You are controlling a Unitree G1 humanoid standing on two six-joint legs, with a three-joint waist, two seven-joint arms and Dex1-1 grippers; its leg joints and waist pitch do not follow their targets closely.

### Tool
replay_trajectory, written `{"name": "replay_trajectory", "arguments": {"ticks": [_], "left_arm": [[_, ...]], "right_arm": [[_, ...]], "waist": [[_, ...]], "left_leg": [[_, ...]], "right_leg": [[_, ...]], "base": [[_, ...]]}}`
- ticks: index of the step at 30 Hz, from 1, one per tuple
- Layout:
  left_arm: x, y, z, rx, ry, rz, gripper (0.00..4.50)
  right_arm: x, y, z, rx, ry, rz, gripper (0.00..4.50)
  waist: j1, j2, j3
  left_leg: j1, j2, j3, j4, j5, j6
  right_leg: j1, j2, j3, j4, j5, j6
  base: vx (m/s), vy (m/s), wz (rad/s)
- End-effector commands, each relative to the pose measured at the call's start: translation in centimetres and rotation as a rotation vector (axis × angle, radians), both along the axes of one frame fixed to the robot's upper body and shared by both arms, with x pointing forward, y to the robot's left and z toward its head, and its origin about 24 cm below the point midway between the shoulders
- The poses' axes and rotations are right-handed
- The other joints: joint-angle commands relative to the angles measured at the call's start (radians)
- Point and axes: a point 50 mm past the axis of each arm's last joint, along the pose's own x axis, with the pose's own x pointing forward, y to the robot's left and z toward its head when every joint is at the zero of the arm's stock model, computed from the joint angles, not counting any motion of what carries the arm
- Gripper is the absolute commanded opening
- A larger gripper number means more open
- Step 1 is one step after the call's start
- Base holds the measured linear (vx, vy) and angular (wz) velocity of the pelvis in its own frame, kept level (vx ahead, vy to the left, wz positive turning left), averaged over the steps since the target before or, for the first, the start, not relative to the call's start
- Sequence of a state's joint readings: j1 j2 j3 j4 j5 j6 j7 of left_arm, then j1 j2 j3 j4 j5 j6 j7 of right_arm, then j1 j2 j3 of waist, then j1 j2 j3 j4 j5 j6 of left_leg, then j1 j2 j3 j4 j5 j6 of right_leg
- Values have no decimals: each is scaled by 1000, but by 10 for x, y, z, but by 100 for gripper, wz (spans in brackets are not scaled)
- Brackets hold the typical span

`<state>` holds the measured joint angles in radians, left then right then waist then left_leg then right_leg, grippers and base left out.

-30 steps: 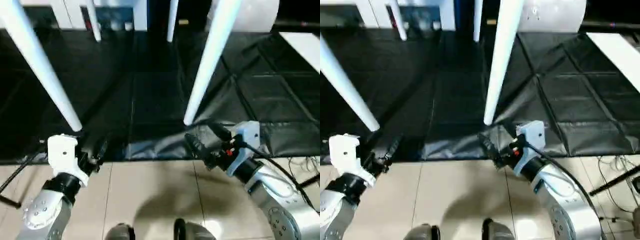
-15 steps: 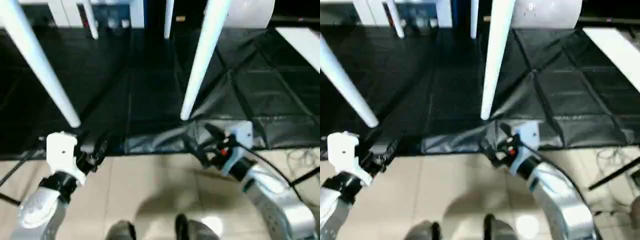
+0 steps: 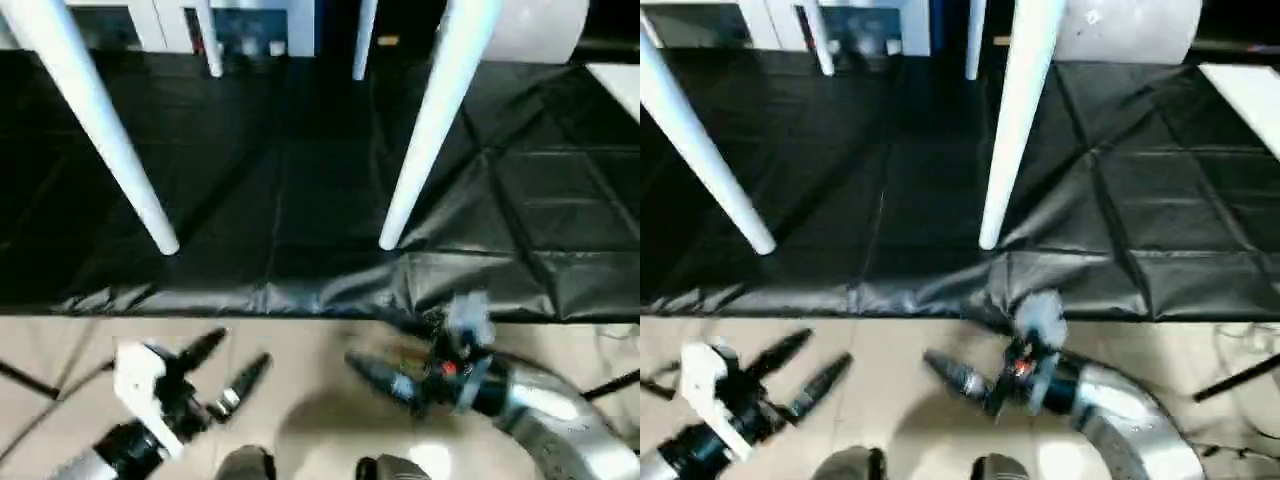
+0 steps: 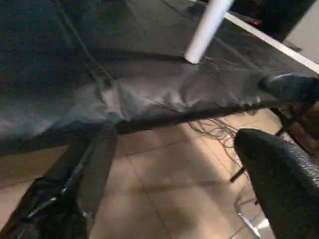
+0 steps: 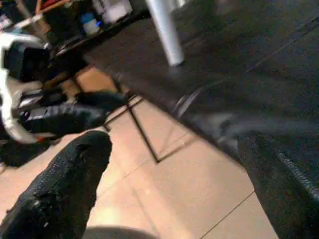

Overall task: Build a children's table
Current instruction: Flip table

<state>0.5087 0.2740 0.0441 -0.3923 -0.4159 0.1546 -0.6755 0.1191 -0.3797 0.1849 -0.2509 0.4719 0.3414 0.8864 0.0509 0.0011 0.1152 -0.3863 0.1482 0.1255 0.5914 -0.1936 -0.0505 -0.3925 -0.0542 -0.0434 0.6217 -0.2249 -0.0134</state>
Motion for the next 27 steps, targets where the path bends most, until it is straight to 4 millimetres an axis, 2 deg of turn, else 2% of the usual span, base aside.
{"name": "replay_trajectory", "arguments": {"ticks": [1, 2, 3, 4, 5, 6, 8, 9, 10, 11, 12, 13, 14, 15, 16, 17, 18, 19, 20, 21, 22, 23, 24, 25, 26, 27], "left_arm": [[-11, 2, -14, 28, 52, -4, 444], [-16, 4, -22, 36, 83, 1, 444], [-18, 5, -26, 40, 95, 4, 444], [-18, 5, -26, 40, 95, 4, 444], [-20, 8, -34, 54, 118, 21, 444], [-20, 12, -45, 75, 144, 44, 444], [-19, 18, -64, 124, 213, 87, 444], [-19, 18, -64, 124, 213, 87, 444], [-18, 21, -72, 162, 237, 105, 444], [-15, 23, -81, 156, 268, 127, 444], [-13, 24, -86, 165, 291, 145, 444], [-6, 28, -102, 193, 366, 200, 444], [-3, 29, -107, 206, 391, 209, 444], [1, 29, -117, 235, 438, 218, 444], [9, 30, -133, 296, 527, 244, 444], [13, 30, -143, 336, 581, 255, 444], [18, 28, -150, 353, 624, 257, 444], [20, 28, -152, 359, 638, 258, 444], [26, 24, -159, 362, 679, 263, 444], [31, 20, -164, 374, 714, 275, 444], [31, 20, -164, 374, 714, 275, 444], [33, 17, -167, 384, 737, 283, 444], [35, 17, -169, 385, 753, 311, 444], [35, 18, -171, 366, 787, 367, 444], [35, 18, -171, 364, 791, 373, 444], [32, 19, -176, 344, 869, 453, 444]], "right_arm": [[-2, 2, -16, -54, 33, 45, 450], [-1, 5, -30, -96, 61, 66, 450], [-1, 6, -35, -114, 70, 78, 450], [-1, 6, -35, -114, 70, 78, 450], [-1, 8, -47, -141, 105, 107, 450], [-1, 10, -60, -181, 132, 143, 450], [-2, 13, -78, -232, 190, 186, 450], [-2, 13, -78, -232, 190, 186, 450], [-1, 15, -86, -256, 212, 188, 450], [1, 17, -96, -292, 241, 169, 450], [2, 17, -100, -309, 256, 155, 450], [4, 19, -114, -368, 301, 113, 450], [4, 19, -119, -387, 317, 98, 450], [4, 20, -128, -423, 347, 73, 450], [4, 18, -142, -489, 406, -21, 450], [3, 16, -150, -534, 444, -80, 450], [3, 12, -158, -576, 489, -164, 450], [2, 11, -161, -590, 504, -190, 450], [0, 2, -170, -649, 568, -312, 450], [-2, -8, -176, -701, 607, -443, 450], [-2, -8, -176, -701, 607, -443, 450], [-4, -14, -180, -736, 631, -527, 450], [-7, -20, -183, -761, 656, -603, 450], [-9, -24, -186, -759, 685, -689, 450], [-10, -24, -186, -758, 689, -696, 450], [-19, -29, -192, -755, 765, -801, 450]], "waist": [[-4, -4, -39], [-10, -3, -31], [-12, -10, -32], [-13, -8, -32], [-12, -12, -40], [-13, -14, -43], [-14, -12, -42], [-13, -8, -46], [-11, -10, -46], [-12, -4, -48], [-11, -7, -49], [-7, 7, -50], [-10, 1, -51], [-5, 12, -51], [-10, 12, -50], [-7, 12, -50], [-7, 10, -54], [-8, 16, -52], [-9, 13, -48], [-10, 15, -55], [-8, 14, -54], [-10, 16, -60], [-8, 27, -56], [-12, 27, -53], [-15, 21, -55], [-17, 19, -54]], "left_leg": [[3, 76, -15, -84, -229, 96], [6, 76, -16, -91, -299, 68], [8, 77, -16, -91, -320, 57], [9, 77, -18, -92, -334, 47], [14, 80, -19, -90, -325, 40], [13, 80, -17, -90, -318, 40], [11, 78, -14, -90, -312, 39], [17, 78, -14, -89, -316, 35], [17, 80, -15, -91, -316, 37], [19, 79, -14, -90, -328, 31], [18, 79, -15, -90, -335, 30], [21, 82, -18, -92, -343, 22], [25, 76, -15, -90, -356, 10], [27, 80, -17, -90, -352, 4], [31, 76, -12, -88, -348, 2], [35, 73, -14, -87, -360, -8], [31, 76, -16, -86, -351, -12], [26, 76, -16, -91, -327, -15], [29, 76, -15, -92, -317, -11], [31, 77, -13, -88, -301, -14], [27, 77, -14, -88, -273, -10], [26, 77, -8, -83, -214, 1], [22, 78, -10, -82, -199, 8], [21, 78, -5, -81, -194, 18], [20, 76, -4, -79, -190, 27], [18, 75, 0, -76, -184, 47]], "right_leg": [[43, -84, 53, -92, -190, -177], [39, -88, 53, -101, -298, -171], [40, -91, 53, -106, -341, -163], [39, -94, 55, -108, -370, -160], [39, -94, 59, -107, -346, -163], [40, -92, 58, -107, -329, -166], [39, -93, 58, -105, -304, -177], [37, -92, 58, -104, -280, -185], [41, -94, 60, -103, -255, -189], [40, -94, 58, -100, -247, -201], [44, -95, 58, -99, -253, -203], [42, -98, 59, -97, -253, -207], [43, -96, 59, -98, -266, -218], [41, -100, 61, -97, -260, -221], [34, -95, 61, -98, -246, -226], [34, -99, 63, -99, -273, -229], [43, -104, 63, -94, -270, -230], [42, -101, 61, -94, -244, -231], [39, -100, 62, -94, -220, -233], [42, -100, 63, -87, -191, -244], [45, -104, 63, -87, -153, -250], [49, -102, 61, -79, -50, -269], [51, -104, 60, -74, -14, -275], [48, -103, 59, -75, 25, -284], [53, -103, 59, -74, 39, -289], [53, -106, 58, -73, 48, -297]], "base": [[0, 0, 0], [0, 0, 0], [0, 0, 0], [0, 0, 0], [0, 0, 0], [0, 0, 0], [0, 0, 0], [0, 0, 0], [0, 0, 0], [0, 0, 0], [0, 0, 0], [0, 0, 0], [0, 0, 0], [0, 0, 0], [0, 0, 0], [0, 0, 0], [0, 0, 0], [0, 0, 0], [0, 0, 0], [0, 0, 0], [0, 0, 0], [0, 0, 0], [0, 0, 0], [0, 0, 0], [0, 0, 0], [0, 0, 0]]}}
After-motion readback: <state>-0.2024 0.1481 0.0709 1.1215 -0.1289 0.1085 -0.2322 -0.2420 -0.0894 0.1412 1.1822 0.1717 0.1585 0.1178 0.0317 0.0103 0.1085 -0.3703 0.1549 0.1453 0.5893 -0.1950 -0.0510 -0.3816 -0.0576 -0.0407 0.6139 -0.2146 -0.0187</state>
